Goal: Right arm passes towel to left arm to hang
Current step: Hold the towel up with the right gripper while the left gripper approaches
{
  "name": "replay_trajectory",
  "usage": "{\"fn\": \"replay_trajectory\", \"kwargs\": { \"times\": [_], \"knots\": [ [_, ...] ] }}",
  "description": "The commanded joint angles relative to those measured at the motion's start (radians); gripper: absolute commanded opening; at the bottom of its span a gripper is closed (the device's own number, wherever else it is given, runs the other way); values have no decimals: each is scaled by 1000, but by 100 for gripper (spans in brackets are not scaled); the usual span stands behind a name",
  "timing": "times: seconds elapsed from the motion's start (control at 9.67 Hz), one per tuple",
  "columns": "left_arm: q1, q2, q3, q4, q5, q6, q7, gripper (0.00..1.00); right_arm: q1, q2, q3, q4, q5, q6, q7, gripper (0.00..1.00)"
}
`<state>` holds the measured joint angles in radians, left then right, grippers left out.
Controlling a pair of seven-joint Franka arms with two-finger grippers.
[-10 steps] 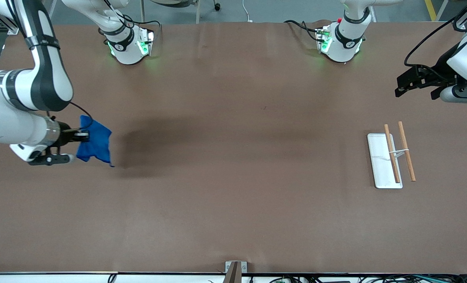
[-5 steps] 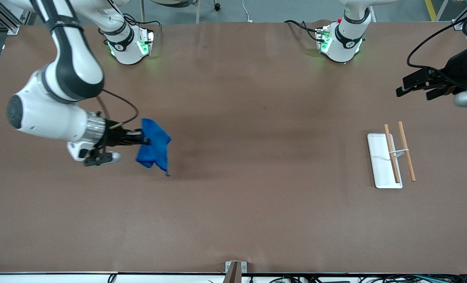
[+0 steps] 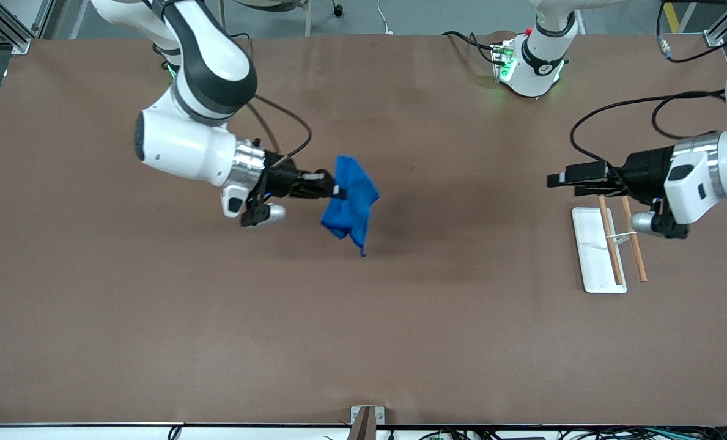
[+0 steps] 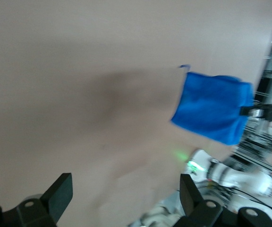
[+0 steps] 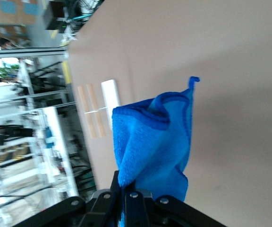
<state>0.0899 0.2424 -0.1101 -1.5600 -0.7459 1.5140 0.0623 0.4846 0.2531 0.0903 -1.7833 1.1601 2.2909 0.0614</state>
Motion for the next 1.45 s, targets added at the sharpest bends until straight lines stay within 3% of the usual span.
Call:
{"fn": "replay_trajectory", "kwargs": {
  "times": [0.0,0.21,0.41,0.72,0.83,1.34],
  "knots": [
    [51,47,-3,-104,-235,11,126,100,5,5,26,33,187,-2,5,0],
    [45,89,-6,-155,-373,9,233,100,9,5,43,59,318,1,3,0],
    [41,130,-23,-271,-620,2,400,100,22,5,46,102,461,7,-3,0],
    [47,228,-130,-316,-824,-27,445,100,29,11,49,113,623,56,-12,0],
    [44,273,-169,-328,-924,-66,453,100,34,17,49,119,648,56,-35,0],
    [47,387,-302,-342,-1067,-133,553,100,65,81,48,196,691,85,-51,0]
  ]
}}
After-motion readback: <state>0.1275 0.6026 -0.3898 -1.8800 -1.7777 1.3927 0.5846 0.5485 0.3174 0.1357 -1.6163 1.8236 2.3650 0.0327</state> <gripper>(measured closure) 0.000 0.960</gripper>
